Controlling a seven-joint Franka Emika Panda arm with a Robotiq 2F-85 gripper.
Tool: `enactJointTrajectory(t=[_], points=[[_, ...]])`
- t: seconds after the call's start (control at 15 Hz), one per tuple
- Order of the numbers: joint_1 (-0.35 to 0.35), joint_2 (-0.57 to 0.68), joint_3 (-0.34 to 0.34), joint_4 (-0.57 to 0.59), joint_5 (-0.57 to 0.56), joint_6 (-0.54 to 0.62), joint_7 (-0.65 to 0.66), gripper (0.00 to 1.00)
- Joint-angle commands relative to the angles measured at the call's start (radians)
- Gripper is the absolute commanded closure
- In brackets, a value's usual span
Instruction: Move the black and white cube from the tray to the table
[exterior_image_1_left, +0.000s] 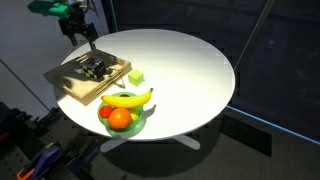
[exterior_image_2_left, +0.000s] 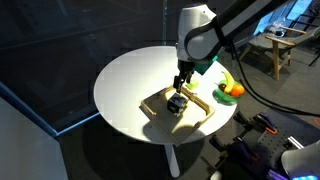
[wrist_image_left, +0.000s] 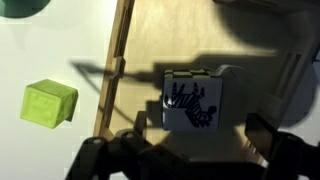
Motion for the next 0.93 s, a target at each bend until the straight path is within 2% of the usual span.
enactJointTrajectory(t=[0.0, 0.4, 0.87], points=[[0.016, 0.076, 0.003, 0.057, -0.04, 0.038, -0.004, 0.0], [0.035, 0.161, -0.001, 0.099, -0.058, 0.107, -0.007, 0.0], [0.042, 0.187, -0.01, 0.1, -0.064, 0.133, 0.012, 0.0]])
